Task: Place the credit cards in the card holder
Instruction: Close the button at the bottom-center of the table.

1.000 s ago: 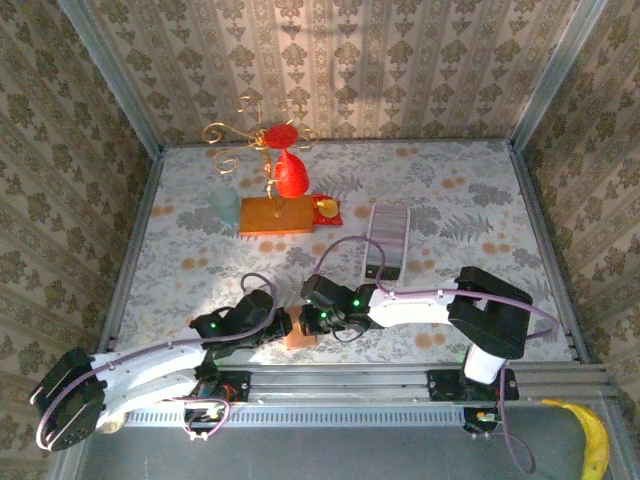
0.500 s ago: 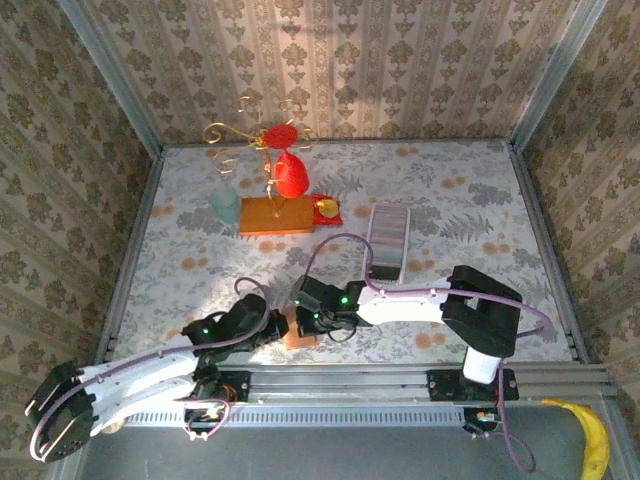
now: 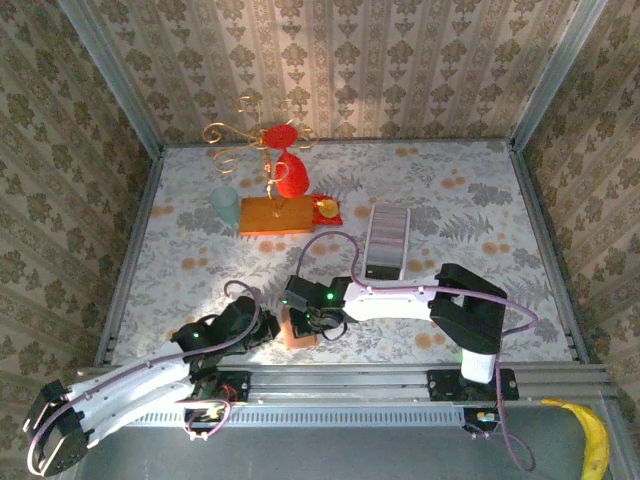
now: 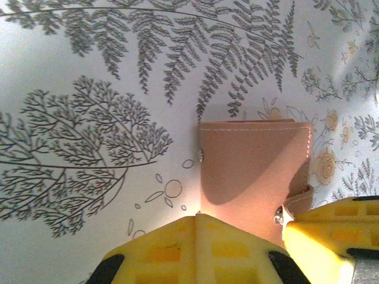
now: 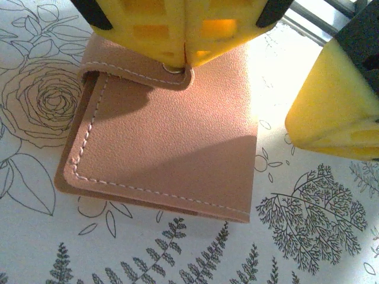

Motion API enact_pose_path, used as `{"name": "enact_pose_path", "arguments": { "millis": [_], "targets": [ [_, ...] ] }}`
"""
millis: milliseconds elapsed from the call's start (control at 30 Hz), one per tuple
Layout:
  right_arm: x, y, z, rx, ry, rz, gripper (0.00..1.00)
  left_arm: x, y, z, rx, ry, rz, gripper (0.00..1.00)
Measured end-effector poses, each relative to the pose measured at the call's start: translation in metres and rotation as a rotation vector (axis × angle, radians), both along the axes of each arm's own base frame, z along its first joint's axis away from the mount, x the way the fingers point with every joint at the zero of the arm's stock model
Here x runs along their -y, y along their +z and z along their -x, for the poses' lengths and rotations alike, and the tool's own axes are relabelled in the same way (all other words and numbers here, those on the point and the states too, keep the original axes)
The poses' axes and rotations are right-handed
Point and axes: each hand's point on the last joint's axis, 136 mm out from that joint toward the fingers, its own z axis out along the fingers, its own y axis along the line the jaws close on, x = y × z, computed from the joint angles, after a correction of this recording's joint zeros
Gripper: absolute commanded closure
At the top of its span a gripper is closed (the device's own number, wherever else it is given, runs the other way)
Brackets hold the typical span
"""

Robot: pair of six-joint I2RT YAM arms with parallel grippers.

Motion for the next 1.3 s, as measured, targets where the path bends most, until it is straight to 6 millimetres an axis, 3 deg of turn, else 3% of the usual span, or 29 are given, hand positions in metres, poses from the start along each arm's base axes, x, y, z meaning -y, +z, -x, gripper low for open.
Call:
{"name": "enact_pose_path", "arguments": {
  "millis": [400, 633, 733, 867, 1067, 1167, 1300],
  "targets": [
    [-0.001, -0.005, 0.001, -0.016, 0.013, 0.08, 1.0, -0.015, -0.002, -0.001, -0.017, 0.043, -0.033, 1.0],
    [-0.002, 0.0, -0.001, 0.011, 0.004, 0.034, 1.0, -0.015, -0.001, 0.0, -0.013, 0.015, -0.043, 0.78],
    [-0.003, 0.003, -0.002, 0.026, -0.006, -0.001, 0.83, -0.014, 0.001, 0.002, -0.011, -0.003, -0.045, 0.7],
    [-0.009, 0.01, -0.005, 0.047, -0.008, -0.053, 0.69, -0.012, 0.005, 0.002, -0.007, -0.016, -0.041, 0.66],
    [-0.006, 0.04, -0.008, 0.091, -0.022, -0.152, 0.63, -0.011, 0.009, 0.001, -0.004, -0.015, -0.038, 0.65],
    [0.008, 0.051, -0.011, 0.121, -0.043, -0.179, 0.51, -0.012, 0.008, -0.001, -0.01, -0.011, -0.05, 0.6],
    [0.032, 0.052, -0.017, 0.146, -0.083, -0.176, 0.55, -0.009, 0.007, -0.001, -0.024, -0.022, -0.057, 0.58]
  ]
}}
